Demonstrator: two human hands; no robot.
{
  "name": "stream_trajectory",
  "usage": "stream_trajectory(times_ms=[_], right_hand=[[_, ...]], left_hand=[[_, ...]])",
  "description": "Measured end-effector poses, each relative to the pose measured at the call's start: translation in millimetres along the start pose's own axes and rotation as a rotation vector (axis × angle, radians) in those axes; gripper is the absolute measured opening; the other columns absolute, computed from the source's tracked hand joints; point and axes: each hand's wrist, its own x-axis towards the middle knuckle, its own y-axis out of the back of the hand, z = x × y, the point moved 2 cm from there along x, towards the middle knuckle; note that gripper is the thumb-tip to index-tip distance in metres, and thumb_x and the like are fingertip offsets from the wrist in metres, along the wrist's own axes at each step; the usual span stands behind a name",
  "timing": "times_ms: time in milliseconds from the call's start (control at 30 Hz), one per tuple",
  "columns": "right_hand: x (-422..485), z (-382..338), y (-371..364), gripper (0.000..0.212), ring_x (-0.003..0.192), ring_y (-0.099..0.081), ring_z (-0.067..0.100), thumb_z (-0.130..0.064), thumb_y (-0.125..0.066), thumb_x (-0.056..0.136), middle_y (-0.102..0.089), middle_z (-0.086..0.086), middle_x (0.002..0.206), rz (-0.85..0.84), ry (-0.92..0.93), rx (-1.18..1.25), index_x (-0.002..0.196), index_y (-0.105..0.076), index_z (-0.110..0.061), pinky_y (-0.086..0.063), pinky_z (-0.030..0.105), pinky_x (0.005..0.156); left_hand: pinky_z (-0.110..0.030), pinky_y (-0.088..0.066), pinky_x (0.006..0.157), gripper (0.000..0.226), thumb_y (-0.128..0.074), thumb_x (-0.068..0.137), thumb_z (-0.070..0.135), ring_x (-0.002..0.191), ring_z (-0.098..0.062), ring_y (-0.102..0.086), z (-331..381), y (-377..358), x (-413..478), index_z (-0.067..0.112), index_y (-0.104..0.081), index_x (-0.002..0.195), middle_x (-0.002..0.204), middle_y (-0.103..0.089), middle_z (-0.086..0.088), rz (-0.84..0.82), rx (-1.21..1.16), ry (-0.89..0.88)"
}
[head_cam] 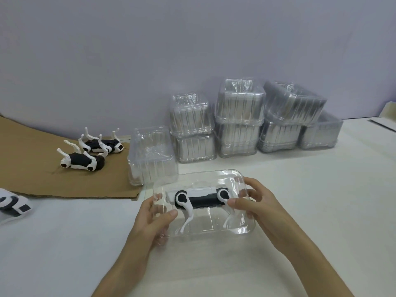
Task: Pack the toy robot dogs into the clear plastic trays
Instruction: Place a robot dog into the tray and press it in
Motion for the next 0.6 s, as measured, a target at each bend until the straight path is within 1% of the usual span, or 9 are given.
stream_trajectory(times_ms=[133, 200, 267, 333, 367, 433, 500, 533, 600], right_hand=[[-2, 1, -2, 0.078, 0.085, -0.055, 0.017, -0.044, -0.086, 0.043, -0.058, 0.007, 0.111, 0.05, 0.036, -0.023, 0.118, -0.064, -0.04, -0.041, 0.027, 0.074], [-3, 1, -3, 0.075, 0.081, -0.053, 0.014, -0.042, -0.086, 0.046, -0.056, 0.001, 0.108, 0.076, 0.058, -0.084, 0.116, -0.061, -0.044, -0.043, 0.024, 0.076], [-5, 1, -3, 0.073, 0.074, -0.049, 0.008, -0.042, -0.086, 0.048, -0.053, -0.005, 0.104, 0.098, 0.092, -0.164, 0.115, -0.058, -0.048, -0.044, 0.02, 0.073], [-7, 0, -2, 0.078, 0.069, -0.047, 0.001, -0.047, -0.086, 0.046, -0.052, -0.008, 0.103, 0.094, 0.133, -0.249, 0.117, -0.054, -0.053, -0.046, 0.016, 0.07], [-8, 0, -1, 0.082, 0.068, -0.048, -0.001, -0.051, -0.086, 0.044, -0.052, -0.009, 0.103, 0.082, 0.154, -0.283, 0.119, -0.052, -0.055, -0.047, 0.016, 0.07], [-10, 0, 2, 0.09, 0.077, -0.053, 0.0, -0.052, -0.088, 0.044, -0.052, -0.011, 0.101, 0.018, 0.185, -0.272, 0.125, -0.048, -0.058, -0.048, 0.02, 0.077], [-11, 1, 5, 0.096, 0.091, -0.059, 0.004, -0.047, -0.092, 0.047, -0.054, -0.012, 0.098, -0.076, 0.198, -0.148, 0.131, -0.047, -0.057, -0.048, 0.024, 0.085], [-11, 1, 6, 0.099, 0.098, -0.062, 0.005, -0.044, -0.093, 0.048, -0.057, -0.011, 0.1, -0.101, 0.214, -0.116, 0.133, -0.045, -0.057, -0.048, 0.025, 0.087], [-12, 2, 5, 0.107, 0.109, -0.065, 0.008, -0.041, -0.095, 0.048, -0.059, -0.007, 0.11, -0.091, 0.272, -0.155, 0.137, -0.038, -0.057, -0.048, 0.023, 0.09]], left_hand=[[-0.029, -0.039, 0.056, 0.083, -0.087, 0.054, 0.05, 0.062, -0.01, -0.05, 0, 2, 0, 0.03, -0.057, 0.129, 0.091, -0.053, 0.004, 0.023, 0.031, -0.02], [-0.031, -0.039, 0.058, 0.084, -0.086, 0.051, 0.055, 0.062, -0.011, -0.05, 0, 2, 1, 0.033, -0.058, 0.127, 0.087, -0.053, 0.006, 0.056, 0.036, -0.032], [-0.032, -0.04, 0.058, 0.083, -0.085, 0.05, 0.059, 0.06, -0.012, -0.049, 0, 2, 2, 0.033, -0.059, 0.124, 0.084, -0.051, 0.005, 0.091, 0.023, -0.054], [-0.033, -0.043, 0.06, 0.082, -0.084, 0.049, 0.062, 0.063, -0.014, -0.05, 1, 1, 1, 0.034, -0.06, 0.122, 0.086, -0.05, 0.002, 0.103, 0.019, -0.088], [-0.034, -0.045, 0.065, 0.08, -0.085, 0.048, 0.062, 0.069, -0.016, -0.053, 3, 2, 0, 0.036, -0.061, 0.12, 0.089, -0.05, 0.0, 0.097, 0.023, -0.114], [-0.033, -0.047, 0.078, 0.074, -0.085, 0.05, 0.06, 0.085, -0.018, -0.057, 7, 3, -1, 0.039, -0.062, 0.117, 0.093, -0.051, -0.002, 0.072, 0.045, -0.191], [-0.029, -0.045, 0.087, 0.071, -0.084, 0.054, 0.056, 0.095, -0.013, -0.061, 11, 3, -3, 0.043, -0.06, 0.12, 0.094, -0.055, 0.001, 0.019, 0.12, -0.281], [-0.027, -0.044, 0.09, 0.072, -0.083, 0.057, 0.053, 0.098, -0.01, -0.061, 13, 1, -4, 0.046, -0.056, 0.123, 0.096, -0.056, 0.002, -0.023, 0.175, -0.331], [-0.024, -0.048, 0.093, 0.082, -0.086, 0.058, 0.045, 0.104, -0.007, -0.062, 13, -4, -8, 0.051, -0.048, 0.131, 0.104, -0.058, 0.006, -0.117, 0.26, -0.414]])
